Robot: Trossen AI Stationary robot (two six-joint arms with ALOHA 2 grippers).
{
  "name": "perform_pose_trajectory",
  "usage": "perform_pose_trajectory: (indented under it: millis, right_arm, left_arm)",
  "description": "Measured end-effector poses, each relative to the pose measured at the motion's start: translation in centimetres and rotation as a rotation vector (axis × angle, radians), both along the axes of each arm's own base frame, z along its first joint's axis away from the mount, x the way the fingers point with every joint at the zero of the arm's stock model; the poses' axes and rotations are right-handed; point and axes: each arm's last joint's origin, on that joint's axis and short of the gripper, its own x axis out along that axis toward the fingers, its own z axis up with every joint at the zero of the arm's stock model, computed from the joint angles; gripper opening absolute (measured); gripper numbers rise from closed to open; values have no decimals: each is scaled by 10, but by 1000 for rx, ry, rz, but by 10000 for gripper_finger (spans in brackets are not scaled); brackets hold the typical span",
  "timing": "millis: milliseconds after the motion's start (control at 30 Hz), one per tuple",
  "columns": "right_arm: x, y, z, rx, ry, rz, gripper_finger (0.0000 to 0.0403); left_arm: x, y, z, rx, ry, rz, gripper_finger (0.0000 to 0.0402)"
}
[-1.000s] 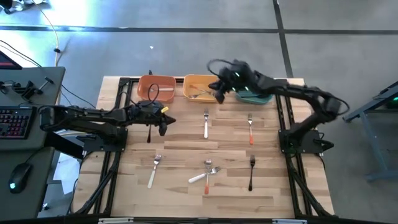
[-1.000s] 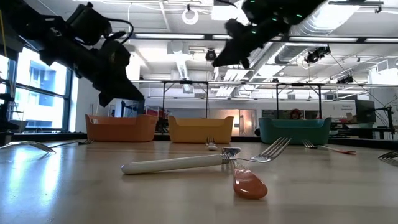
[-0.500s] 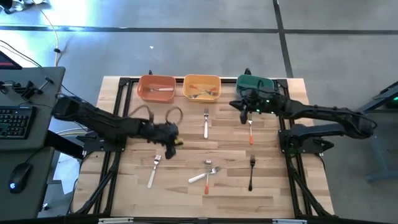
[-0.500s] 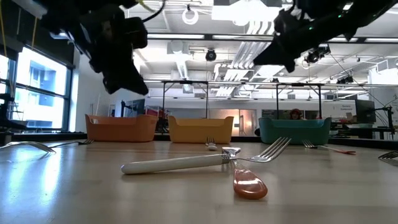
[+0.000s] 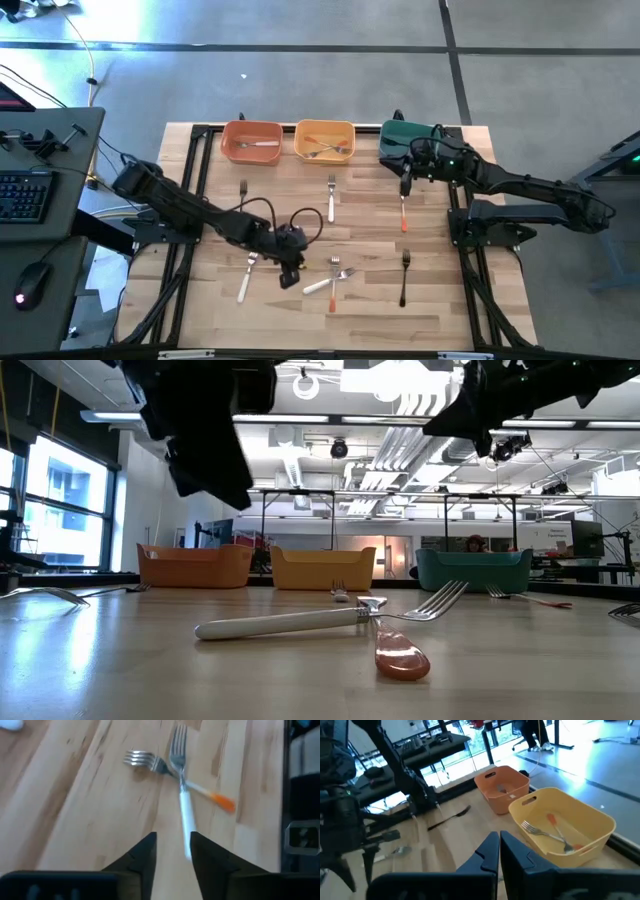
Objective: Sort silverware by color (type)
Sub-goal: Put the white fork into the orange bin
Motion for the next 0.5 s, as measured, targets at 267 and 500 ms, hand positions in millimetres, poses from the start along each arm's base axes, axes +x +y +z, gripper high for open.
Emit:
perform_pose_trajectory:
  millis: [267,500]
  right_arm:
    - [-1,1,-5,-95,83,39,0]
    - [-2,4,-9,-107,119,147,0]
  left_arm:
    - [24,-38,-31,-57,-4,72,150]
    - [74,-66,-41,36,134,110,153]
